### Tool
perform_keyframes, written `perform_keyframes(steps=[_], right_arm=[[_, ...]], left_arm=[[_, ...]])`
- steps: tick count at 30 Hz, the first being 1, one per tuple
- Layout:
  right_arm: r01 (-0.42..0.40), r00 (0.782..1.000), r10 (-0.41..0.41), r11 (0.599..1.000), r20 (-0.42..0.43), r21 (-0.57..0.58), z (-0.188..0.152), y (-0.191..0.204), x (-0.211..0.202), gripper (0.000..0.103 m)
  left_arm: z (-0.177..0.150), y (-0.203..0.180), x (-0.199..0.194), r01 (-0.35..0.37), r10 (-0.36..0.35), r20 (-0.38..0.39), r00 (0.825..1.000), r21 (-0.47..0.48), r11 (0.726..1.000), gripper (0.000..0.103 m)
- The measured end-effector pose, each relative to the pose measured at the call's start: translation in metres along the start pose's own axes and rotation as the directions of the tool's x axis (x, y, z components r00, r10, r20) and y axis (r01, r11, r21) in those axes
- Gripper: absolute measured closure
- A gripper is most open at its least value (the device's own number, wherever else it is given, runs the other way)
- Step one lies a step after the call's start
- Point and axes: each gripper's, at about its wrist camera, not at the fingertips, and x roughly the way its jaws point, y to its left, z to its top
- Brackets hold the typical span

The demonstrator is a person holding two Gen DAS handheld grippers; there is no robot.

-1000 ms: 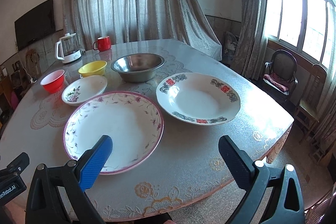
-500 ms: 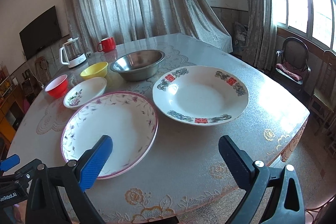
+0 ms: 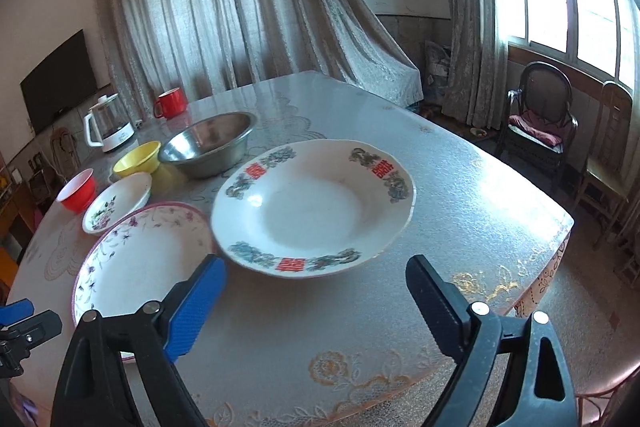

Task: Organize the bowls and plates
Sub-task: 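Move both tools toward the white plate with red characters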

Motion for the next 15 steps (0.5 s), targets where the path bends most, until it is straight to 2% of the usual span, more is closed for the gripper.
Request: perform_keyframes(steps=[3, 6, 8, 11, 13, 15], right_arm=[[0.045, 0.999, -0.045, 0.999, -0.006, 0.024, 0.009, -0.018, 0.006, 0.011], [0.080, 0.997, -0.079, 0.997, -0.020, 0.024, 0.016, -0.033, 0.015, 0.011], [0.083, 0.995, -0.080, 0.996, -0.054, 0.040, 0.021, -0.044, 0.025, 0.012], [0.077, 0.993, -0.069, 0.994, -0.096, 0.079, 0.027, -0.061, 0.039, 0.018], [0.069, 0.993, -0.060, 0.993, -0.098, 0.091, 0.030, -0.069, 0.048, 0.021], [0.055, 0.994, -0.045, 0.992, -0.098, 0.109, 0.033, -0.076, 0.057, 0.023]], left_arm=[[0.012, -0.007, 0.007, 0.038, -0.038, -0.009, 0.999, -0.001, 0.999, 0.000], [0.024, -0.013, 0.017, 0.110, -0.110, -0.049, 0.993, 0.002, 0.994, 0.000], [0.031, -0.020, 0.024, 0.149, -0.148, -0.070, 0.987, 0.018, 0.989, 0.000], [0.040, -0.032, 0.034, 0.187, -0.181, -0.107, 0.978, 0.042, 0.982, 0.000], [0.047, -0.038, 0.043, 0.235, -0.228, -0.145, 0.963, 0.034, 0.971, 0.000], [0.054, -0.044, 0.054, 0.300, -0.294, -0.181, 0.939, 0.006, 0.954, 0.000]])
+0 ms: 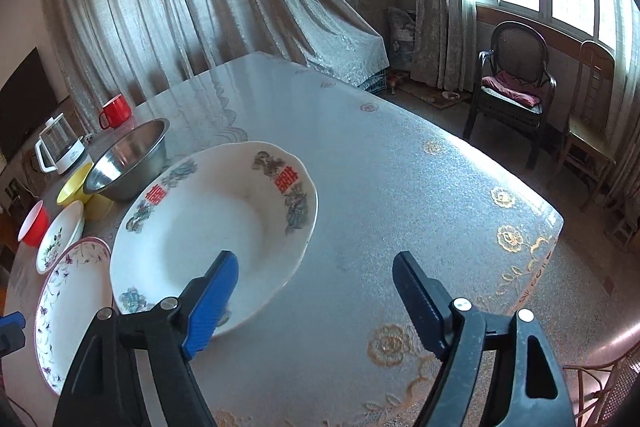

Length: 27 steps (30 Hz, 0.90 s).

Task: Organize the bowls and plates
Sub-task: 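Move both tools toward the white plate with red characters, then close the right tool on the plate rim while the left tool grips it too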

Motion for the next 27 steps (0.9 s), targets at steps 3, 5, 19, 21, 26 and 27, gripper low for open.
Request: perform_keyframes(steps=[3, 5, 19, 21, 26, 27], right_arm=[[-0.069, 0.998, 0.069, 0.996, 0.000, 0.052, 0.009, -0.010, 0.016, 0.027], [-0.125, 0.992, 0.126, 0.988, -0.005, 0.089, 0.014, -0.015, 0.027, 0.028], [-0.183, 0.978, 0.195, 0.972, -0.078, 0.146, 0.018, -0.013, 0.065, 0.072], [-0.196, 0.976, 0.207, 0.971, -0.073, 0.137, 0.017, -0.011, 0.064, 0.078], [-0.212, 0.973, 0.222, 0.967, -0.060, 0.145, 0.016, -0.010, 0.070, 0.081], [-0.209, 0.974, 0.219, 0.968, -0.055, 0.140, 0.015, -0.009, 0.069, 0.081]], left_arm=[[0.013, -0.009, 0.009, 0.012, -0.012, -0.008, 1.000, 0.019, 1.000, 0.000], [0.021, -0.017, 0.009, 0.014, -0.015, 0.011, 1.000, 0.055, 0.998, 0.000], [0.065, -0.012, 0.033, 0.094, -0.096, 0.054, 0.994, 0.030, 0.995, 0.000], [0.070, -0.010, 0.040, 0.130, -0.130, 0.036, 0.991, 0.010, 0.991, 0.000], [0.078, -0.017, 0.050, 0.144, -0.145, 0.040, 0.989, 0.029, 0.989, 0.003], [0.080, -0.019, 0.052, 0.140, -0.141, 0.046, 0.989, 0.036, 0.990, 0.003]])
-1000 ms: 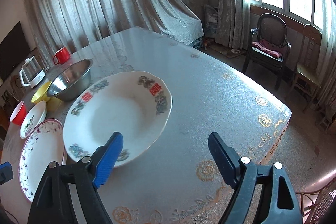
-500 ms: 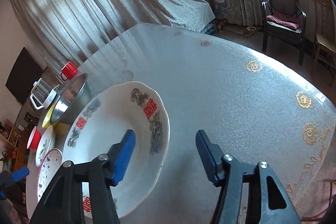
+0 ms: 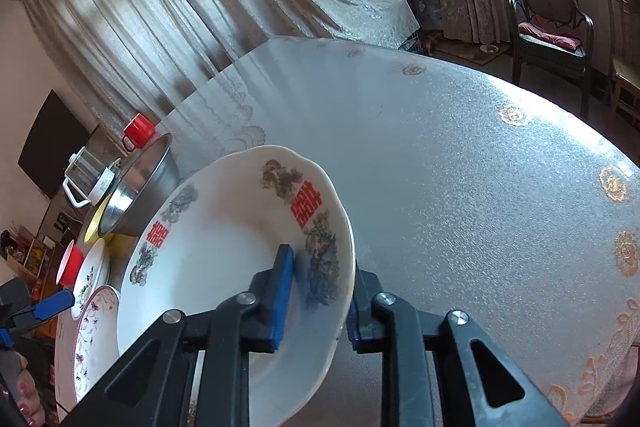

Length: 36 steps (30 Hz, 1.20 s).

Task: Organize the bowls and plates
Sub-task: 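Close the right tool on the plate rim while the left tool grips it too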

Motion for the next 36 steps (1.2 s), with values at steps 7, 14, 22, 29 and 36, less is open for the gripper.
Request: perform_keyframes(steps=[7, 14, 22, 29, 36], right_arm=[[0.014, 0.999, -0.012, 0.999, 0.036, -0.038, -0.001, 0.004, 0.002, 0.081], [0.010, 0.999, -0.008, 0.999, 0.037, -0.036, 0.000, 0.002, 0.003, 0.081], [0.001, 0.999, 0.000, 1.000, 0.037, -0.031, -0.001, 0.000, 0.002, 0.081], [-0.011, 0.999, 0.012, 1.000, 0.036, -0.023, -0.002, -0.002, 0.002, 0.081], [-0.027, 0.999, 0.027, 1.000, 0.034, -0.017, -0.002, -0.005, 0.001, 0.082]], left_arm=[[0.014, -0.021, 0.024, -0.029, 0.030, -0.011, 0.999, 0.130, 0.991, 0.000], [0.030, -0.019, 0.059, -0.021, 0.030, -0.091, 0.995, 0.098, 0.995, 0.000], [0.037, -0.012, 0.089, -0.041, 0.056, -0.153, 0.987, 0.097, 0.994, 0.021], [0.032, -0.002, 0.106, 0.034, -0.024, -0.216, 0.976, 0.040, 0.999, 0.041], [0.029, 0.020, 0.104, 0.026, -0.031, -0.233, 0.972, -0.026, 0.999, 0.070]])
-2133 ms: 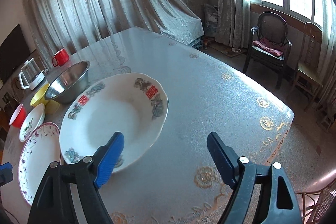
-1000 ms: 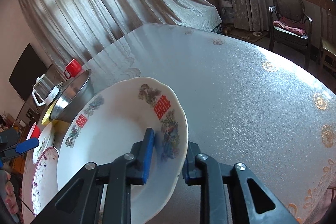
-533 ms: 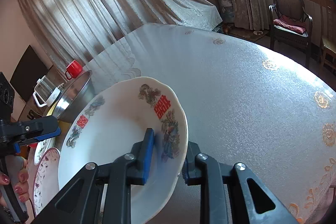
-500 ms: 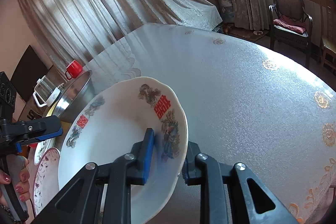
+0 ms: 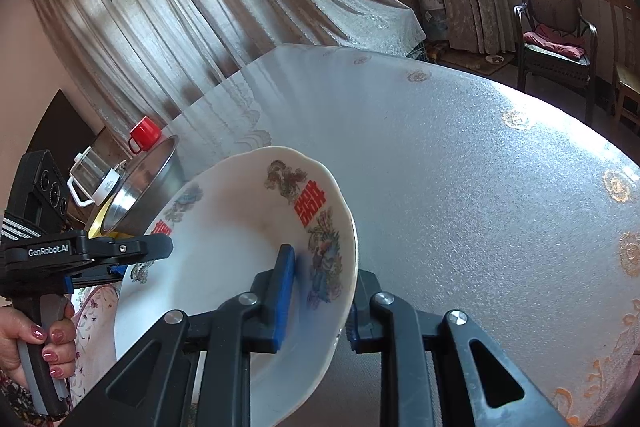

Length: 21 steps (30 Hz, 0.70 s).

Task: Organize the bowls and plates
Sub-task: 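Close the right tool on the plate rim while the left tool grips it too, then lift the red-character plate with both tools and carry it over the pink-rimmed plate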

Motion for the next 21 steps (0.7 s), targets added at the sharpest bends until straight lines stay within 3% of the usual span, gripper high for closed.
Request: perform_keyframes(steps=[4, 11, 16, 19, 21], right_arm=[[-0.021, 1.000, 0.021, 1.000, -0.001, 0.010, 0.000, -0.002, 0.000, 0.082], [-0.038, 0.999, 0.038, 0.999, -0.001, 0.026, 0.000, -0.005, -0.001, 0.085], [-0.036, 0.999, 0.036, 0.999, 0.003, 0.037, -0.001, -0.007, -0.002, 0.086], [-0.040, 0.999, 0.039, 0.998, 0.014, 0.051, -0.001, -0.008, -0.003, 0.086], [-0.041, 0.999, 0.040, 0.998, 0.015, 0.056, -0.001, -0.008, -0.002, 0.087]], left_arm=[[-0.001, 0.007, -0.003, 0.001, -0.001, 0.006, 1.000, -0.001, 1.000, 0.080], [-0.007, -0.002, -0.004, -0.017, 0.016, 0.013, 1.000, 0.043, 0.999, 0.079], [-0.015, -0.013, -0.003, 0.066, -0.066, 0.005, 0.998, 0.064, 0.996, 0.079], [-0.020, -0.020, -0.003, 0.023, -0.026, 0.027, 0.999, 0.108, 0.994, 0.079], [-0.022, -0.014, -0.004, 0.031, -0.035, 0.044, 0.998, 0.094, 0.995, 0.080]])
